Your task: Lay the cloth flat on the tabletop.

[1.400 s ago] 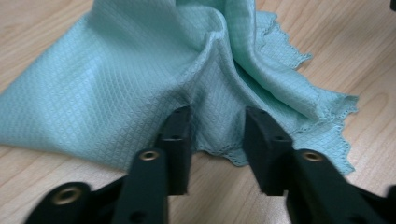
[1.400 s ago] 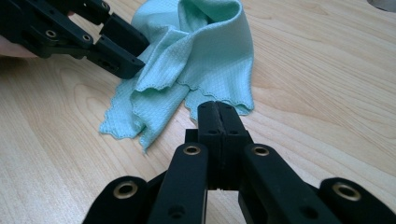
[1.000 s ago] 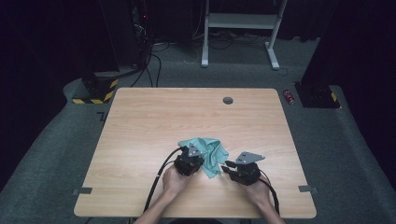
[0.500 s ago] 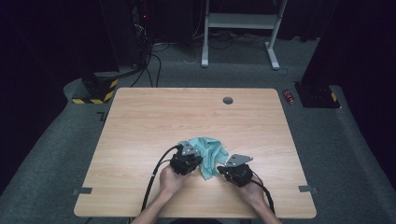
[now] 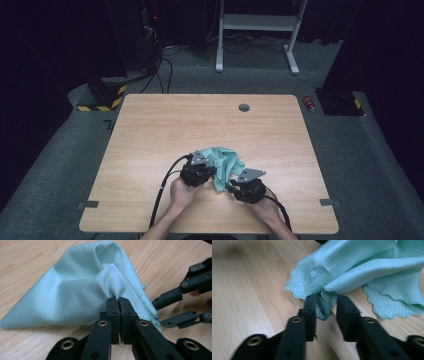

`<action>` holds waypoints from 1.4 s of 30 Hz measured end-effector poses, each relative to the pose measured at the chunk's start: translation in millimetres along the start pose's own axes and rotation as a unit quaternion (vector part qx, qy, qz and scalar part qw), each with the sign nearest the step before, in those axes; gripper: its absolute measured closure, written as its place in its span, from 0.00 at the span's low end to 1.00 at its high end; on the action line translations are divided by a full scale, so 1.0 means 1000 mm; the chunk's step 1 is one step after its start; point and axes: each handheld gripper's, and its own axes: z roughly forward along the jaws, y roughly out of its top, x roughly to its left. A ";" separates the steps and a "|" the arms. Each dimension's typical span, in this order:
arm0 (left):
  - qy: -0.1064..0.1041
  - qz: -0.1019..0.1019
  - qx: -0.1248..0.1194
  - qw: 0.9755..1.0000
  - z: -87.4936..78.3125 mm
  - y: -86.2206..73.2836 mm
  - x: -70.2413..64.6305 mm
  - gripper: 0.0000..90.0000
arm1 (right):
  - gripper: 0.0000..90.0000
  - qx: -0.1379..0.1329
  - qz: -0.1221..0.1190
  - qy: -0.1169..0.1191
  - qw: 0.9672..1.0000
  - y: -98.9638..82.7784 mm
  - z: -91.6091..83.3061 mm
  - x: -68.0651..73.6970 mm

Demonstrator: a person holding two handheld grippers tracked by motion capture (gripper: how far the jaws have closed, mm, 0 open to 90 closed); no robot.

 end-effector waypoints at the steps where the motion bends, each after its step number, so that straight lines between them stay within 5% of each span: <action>1: 0.000 -0.001 -0.001 1.000 0.000 0.000 0.000 0.97 | 0.86 0.003 0.000 -0.005 1.000 0.001 0.001 0.001; 4: 0.001 -0.001 -0.002 1.000 -0.003 0.000 0.001 0.97 | 1.00 0.001 -0.005 -0.017 1.000 0.002 0.002 0.002; 14: -0.003 -0.004 -0.007 1.000 -0.015 -0.003 0.006 0.97 | 1.00 -0.033 0.008 -0.041 0.999 0.001 -0.022 -0.007; 28: 0.036 -0.005 0.007 0.999 -0.030 -0.010 0.028 0.98 | 1.00 -0.052 0.053 -0.078 0.994 -0.015 -0.056 -0.037; 33: 0.043 0.001 0.053 0.998 -0.017 -0.016 0.029 0.97 | 1.00 -0.028 0.049 -0.075 0.996 -0.015 -0.050 -0.037; 38: 0.049 -0.011 0.037 0.998 -0.028 -0.018 0.036 0.97 | 1.00 -0.024 0.063 -0.078 0.995 -0.016 -0.049 -0.040; 42: 0.073 -0.011 0.031 0.997 -0.039 -0.017 0.045 0.98 | 1.00 -0.024 0.062 -0.083 0.994 -0.017 -0.050 -0.041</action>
